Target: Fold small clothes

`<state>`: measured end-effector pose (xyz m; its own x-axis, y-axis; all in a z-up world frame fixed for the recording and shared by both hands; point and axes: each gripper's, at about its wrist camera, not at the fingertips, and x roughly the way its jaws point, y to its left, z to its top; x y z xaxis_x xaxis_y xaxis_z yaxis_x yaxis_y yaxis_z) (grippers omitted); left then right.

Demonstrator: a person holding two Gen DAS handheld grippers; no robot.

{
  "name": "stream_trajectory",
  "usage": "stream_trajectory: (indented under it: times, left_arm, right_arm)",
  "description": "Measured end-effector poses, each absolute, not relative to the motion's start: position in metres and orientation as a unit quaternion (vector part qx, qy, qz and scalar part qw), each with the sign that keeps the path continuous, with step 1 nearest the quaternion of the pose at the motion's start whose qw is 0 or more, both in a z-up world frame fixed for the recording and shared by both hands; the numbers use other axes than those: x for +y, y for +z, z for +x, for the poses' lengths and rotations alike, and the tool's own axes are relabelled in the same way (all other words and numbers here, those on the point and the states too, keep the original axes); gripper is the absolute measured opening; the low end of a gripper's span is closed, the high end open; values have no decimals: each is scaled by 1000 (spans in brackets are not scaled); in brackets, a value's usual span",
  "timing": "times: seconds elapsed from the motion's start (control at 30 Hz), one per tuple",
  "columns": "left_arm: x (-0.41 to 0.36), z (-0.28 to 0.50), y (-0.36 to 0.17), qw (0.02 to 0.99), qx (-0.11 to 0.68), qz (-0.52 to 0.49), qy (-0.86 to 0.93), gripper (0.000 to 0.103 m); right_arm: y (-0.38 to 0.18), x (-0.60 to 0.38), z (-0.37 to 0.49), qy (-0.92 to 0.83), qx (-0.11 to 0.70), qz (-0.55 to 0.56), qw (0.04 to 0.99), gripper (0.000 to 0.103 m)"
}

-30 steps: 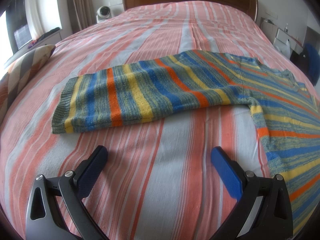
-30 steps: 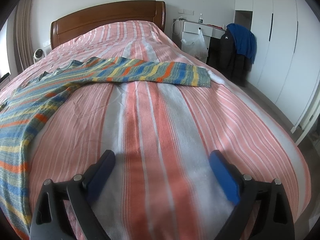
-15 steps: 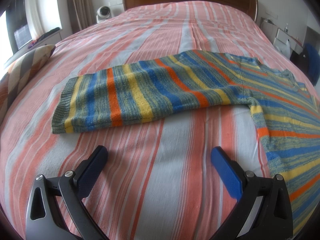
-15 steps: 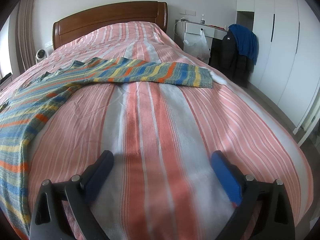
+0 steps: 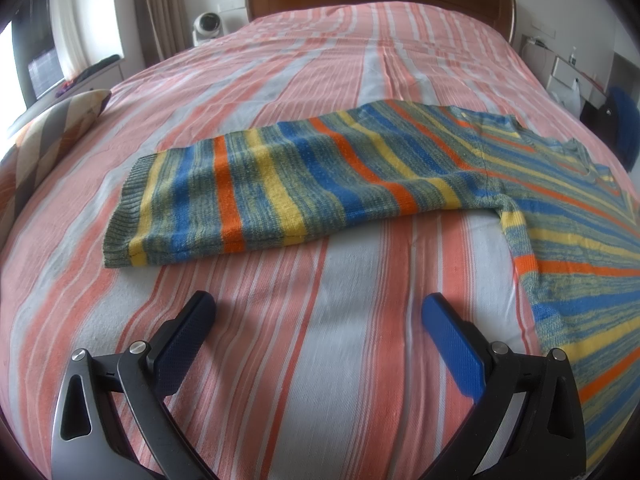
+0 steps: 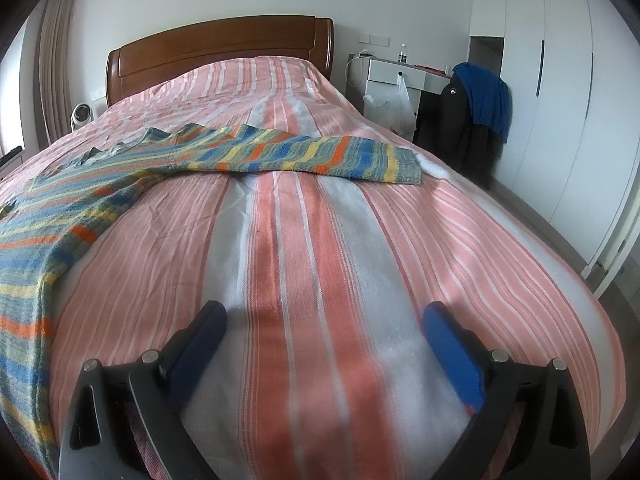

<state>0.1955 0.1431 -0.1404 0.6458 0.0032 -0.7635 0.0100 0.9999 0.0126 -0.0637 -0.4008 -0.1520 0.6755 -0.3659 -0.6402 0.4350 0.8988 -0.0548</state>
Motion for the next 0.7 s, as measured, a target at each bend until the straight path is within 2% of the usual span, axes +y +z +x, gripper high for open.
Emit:
stream_trajectory:
  times: [0.7]
  left_arm:
    - [143,196,-141,907,421,8,-2,103]
  right_arm:
    - [-153,-402,-64,-217,335,55,915,98]
